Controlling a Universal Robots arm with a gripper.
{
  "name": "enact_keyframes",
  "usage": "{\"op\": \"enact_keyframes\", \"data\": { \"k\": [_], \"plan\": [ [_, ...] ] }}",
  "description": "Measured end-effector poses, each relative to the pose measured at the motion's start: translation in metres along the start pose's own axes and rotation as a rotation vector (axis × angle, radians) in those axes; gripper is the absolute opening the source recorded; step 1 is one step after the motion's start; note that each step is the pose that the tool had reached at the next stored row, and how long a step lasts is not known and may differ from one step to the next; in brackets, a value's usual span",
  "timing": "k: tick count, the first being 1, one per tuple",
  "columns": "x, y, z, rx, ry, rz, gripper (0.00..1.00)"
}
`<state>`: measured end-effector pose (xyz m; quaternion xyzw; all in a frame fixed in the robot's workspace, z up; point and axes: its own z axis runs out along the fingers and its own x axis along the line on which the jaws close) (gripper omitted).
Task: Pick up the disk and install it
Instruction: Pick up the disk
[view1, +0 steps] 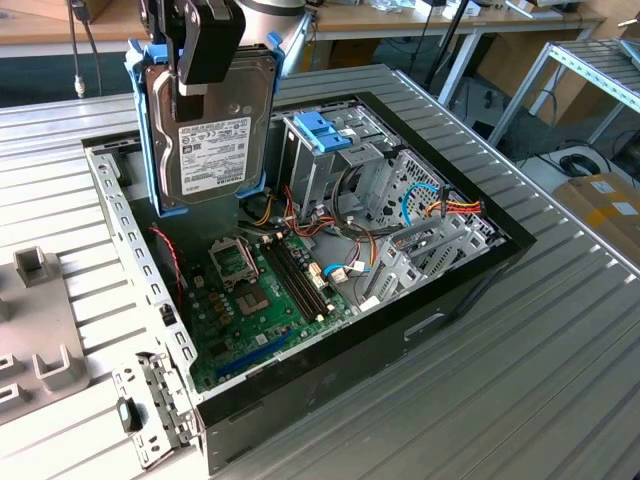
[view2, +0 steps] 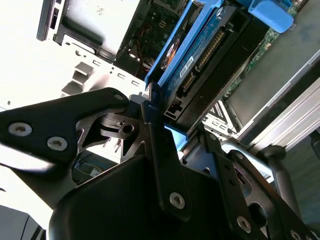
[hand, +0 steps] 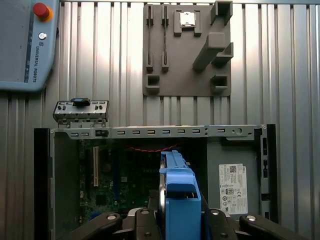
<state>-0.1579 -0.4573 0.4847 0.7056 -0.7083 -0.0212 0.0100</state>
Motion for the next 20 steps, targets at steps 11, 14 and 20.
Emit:
{"op": "enact_keyframes", "data": {
  "k": [11,14,20],
  "plan": [
    [0.0087,0.0,0.0,-0.0001,0.0,0.0,0.37],
    [0.0104,0.0,0.0,0.0,0.0,0.0,0.37],
    [0.0143,0.0,0.0,0.0,0.0,0.0,0.37]
  ]
}}
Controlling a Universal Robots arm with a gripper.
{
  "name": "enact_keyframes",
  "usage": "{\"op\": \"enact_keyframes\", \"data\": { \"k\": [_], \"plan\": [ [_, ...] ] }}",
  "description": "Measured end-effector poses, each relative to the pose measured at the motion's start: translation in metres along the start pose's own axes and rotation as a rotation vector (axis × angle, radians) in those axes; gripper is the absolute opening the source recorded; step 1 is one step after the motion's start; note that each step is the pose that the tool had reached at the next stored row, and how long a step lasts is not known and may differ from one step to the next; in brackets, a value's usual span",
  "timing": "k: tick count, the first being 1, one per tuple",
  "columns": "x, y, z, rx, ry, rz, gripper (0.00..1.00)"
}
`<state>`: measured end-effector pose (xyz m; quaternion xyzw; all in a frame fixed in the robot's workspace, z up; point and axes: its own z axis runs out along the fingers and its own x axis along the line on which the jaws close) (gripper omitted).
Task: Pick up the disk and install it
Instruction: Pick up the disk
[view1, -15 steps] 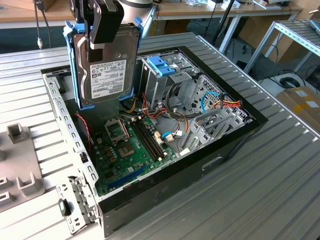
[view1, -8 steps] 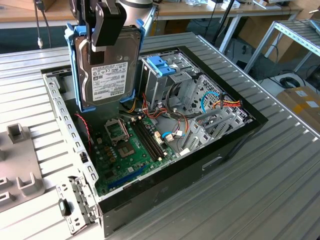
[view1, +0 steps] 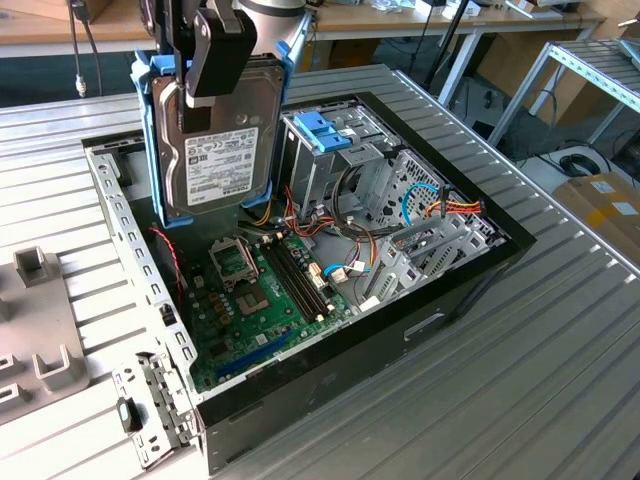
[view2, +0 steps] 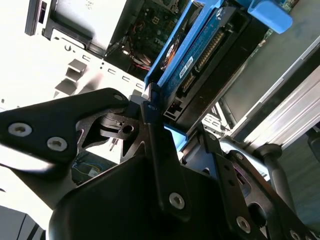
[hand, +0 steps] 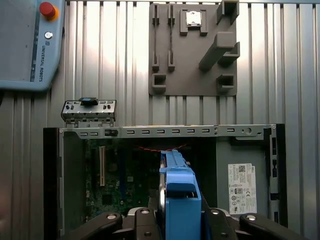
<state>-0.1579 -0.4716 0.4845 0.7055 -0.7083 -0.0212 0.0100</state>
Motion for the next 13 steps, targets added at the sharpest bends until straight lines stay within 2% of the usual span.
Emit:
{"op": "enact_keyframes", "data": {
  "k": [13],
  "plan": [
    [0.0074,0.0,0.0,0.0,0.0,0.0,0.37]
  ]
}}
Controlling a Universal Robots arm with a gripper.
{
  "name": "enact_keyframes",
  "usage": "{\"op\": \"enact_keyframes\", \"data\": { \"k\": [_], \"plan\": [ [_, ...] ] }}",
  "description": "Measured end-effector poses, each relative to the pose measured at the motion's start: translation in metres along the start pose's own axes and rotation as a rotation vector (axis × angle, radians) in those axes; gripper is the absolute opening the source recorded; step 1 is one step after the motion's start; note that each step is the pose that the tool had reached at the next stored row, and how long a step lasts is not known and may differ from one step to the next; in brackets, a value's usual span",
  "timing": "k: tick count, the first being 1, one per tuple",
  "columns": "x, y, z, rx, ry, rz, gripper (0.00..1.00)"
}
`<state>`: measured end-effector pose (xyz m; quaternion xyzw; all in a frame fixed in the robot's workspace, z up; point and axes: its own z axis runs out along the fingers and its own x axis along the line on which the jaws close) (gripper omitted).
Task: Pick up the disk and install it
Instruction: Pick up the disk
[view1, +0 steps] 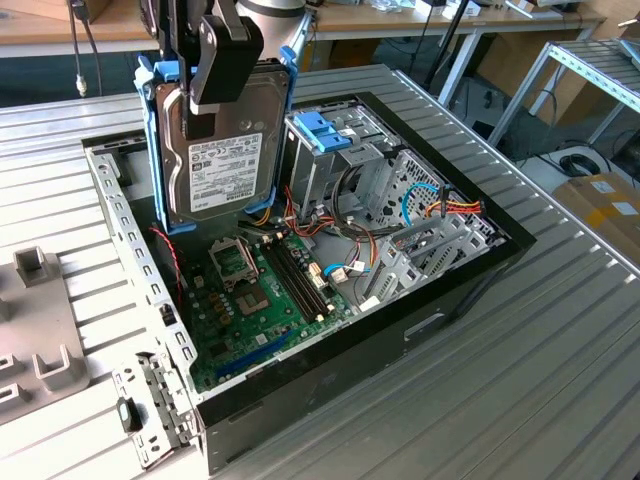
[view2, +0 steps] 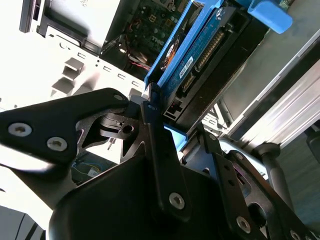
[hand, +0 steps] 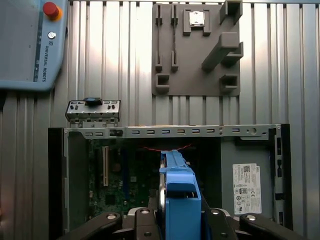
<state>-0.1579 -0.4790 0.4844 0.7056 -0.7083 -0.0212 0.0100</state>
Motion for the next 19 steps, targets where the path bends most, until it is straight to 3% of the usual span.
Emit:
{"op": "enact_keyframes", "data": {
  "k": [19],
  "plan": [
    [0.0094,-0.0001,0.0,-0.0001,0.0001,0.0,0.37]
  ]
}}
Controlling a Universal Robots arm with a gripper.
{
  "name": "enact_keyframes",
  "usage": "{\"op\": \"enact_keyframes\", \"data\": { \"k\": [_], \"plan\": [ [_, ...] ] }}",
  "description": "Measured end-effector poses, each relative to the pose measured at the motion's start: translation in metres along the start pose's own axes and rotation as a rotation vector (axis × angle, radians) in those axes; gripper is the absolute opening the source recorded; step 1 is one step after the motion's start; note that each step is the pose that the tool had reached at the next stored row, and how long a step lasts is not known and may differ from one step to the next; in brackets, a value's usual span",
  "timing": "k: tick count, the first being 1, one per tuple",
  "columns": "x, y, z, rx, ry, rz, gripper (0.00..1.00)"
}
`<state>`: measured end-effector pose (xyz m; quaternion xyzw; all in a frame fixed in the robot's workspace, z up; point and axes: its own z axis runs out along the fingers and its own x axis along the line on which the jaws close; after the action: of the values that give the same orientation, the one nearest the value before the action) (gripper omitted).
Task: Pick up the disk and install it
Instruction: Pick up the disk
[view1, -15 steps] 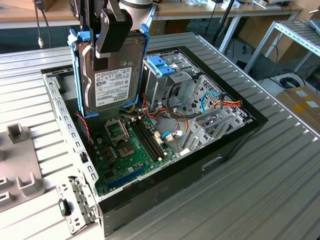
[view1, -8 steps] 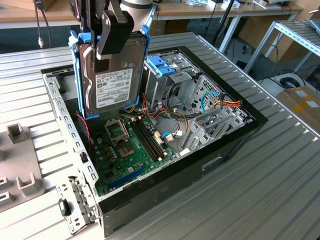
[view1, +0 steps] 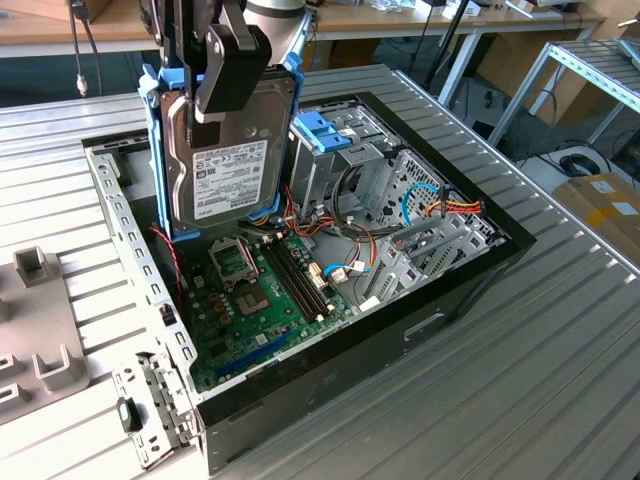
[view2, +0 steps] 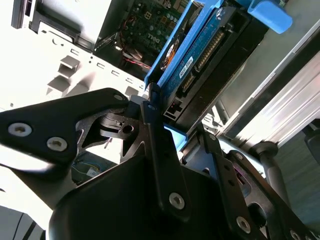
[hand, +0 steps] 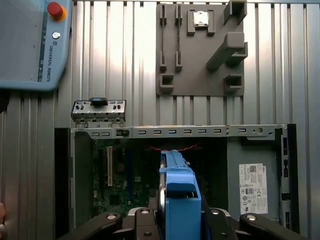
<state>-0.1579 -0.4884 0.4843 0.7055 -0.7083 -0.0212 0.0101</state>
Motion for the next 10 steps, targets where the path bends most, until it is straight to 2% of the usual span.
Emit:
{"op": "enact_keyframes", "data": {
  "k": [10],
  "plan": [
    [0.0051,0.0,0.0,0.0001,0.0,0.0,0.37]
  ]
}}
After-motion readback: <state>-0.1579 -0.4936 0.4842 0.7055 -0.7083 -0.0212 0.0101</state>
